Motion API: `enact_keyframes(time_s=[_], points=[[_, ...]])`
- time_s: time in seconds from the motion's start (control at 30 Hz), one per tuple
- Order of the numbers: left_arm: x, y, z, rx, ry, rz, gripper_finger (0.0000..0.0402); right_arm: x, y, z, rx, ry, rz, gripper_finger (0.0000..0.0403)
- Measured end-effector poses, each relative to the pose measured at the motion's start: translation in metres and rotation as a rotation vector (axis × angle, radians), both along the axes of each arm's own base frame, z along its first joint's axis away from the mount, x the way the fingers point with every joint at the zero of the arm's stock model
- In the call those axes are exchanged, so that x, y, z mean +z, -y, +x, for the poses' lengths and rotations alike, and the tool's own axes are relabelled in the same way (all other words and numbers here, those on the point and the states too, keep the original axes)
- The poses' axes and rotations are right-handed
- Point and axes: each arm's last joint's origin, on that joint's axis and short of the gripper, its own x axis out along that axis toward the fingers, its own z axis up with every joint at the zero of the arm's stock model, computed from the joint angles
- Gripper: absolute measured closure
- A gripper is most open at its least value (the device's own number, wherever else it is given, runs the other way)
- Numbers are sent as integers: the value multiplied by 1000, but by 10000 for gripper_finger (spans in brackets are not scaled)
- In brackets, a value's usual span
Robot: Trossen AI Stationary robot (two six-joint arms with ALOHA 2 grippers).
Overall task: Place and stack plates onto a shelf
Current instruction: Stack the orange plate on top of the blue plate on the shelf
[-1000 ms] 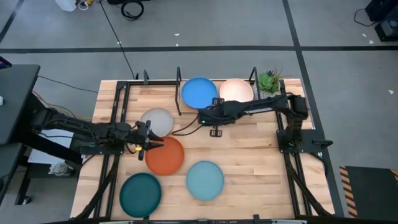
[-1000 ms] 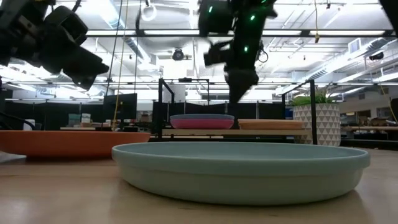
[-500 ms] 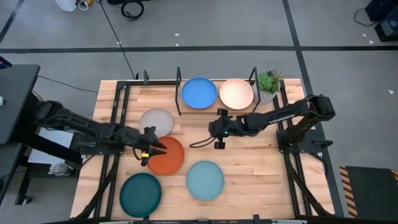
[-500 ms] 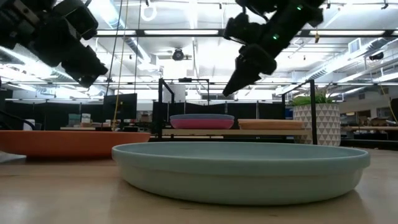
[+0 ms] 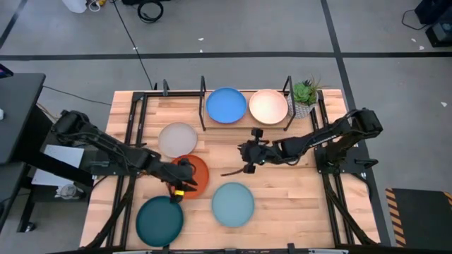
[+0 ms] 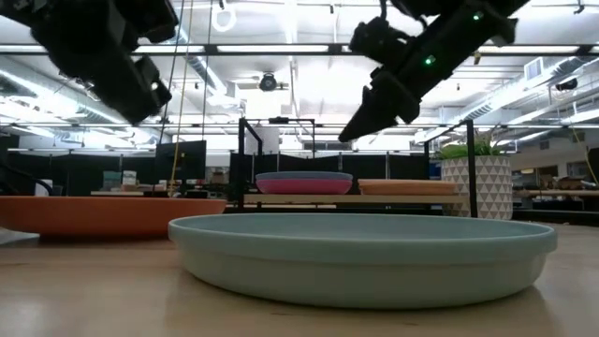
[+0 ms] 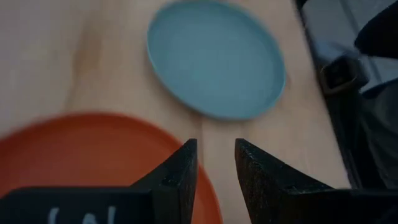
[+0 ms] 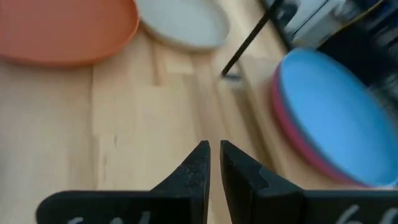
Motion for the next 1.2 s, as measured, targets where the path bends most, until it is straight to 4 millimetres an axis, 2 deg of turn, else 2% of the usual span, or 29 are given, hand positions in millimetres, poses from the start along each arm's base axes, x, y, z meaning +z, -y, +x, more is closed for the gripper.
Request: enact_keyframes(time_s=[0.17,0.37,0.47,0.73,1.2], points=[[-3,9,15,98,-177,-40,263,-8,-11,-6,54,61,-82,360],[9,23,43,153,-337,12,196,-23,-10,-16,67,93,-93,360],[11,29,57,170,-404,46,178,-29,-9,-21,65,120,-89,360],[1,37,80,193,-509,109,192,-44,-12,-37,90,186,-85,360],[-27,32,87,240,-619,152,221,-43,-15,-38,116,217,-104,359]])
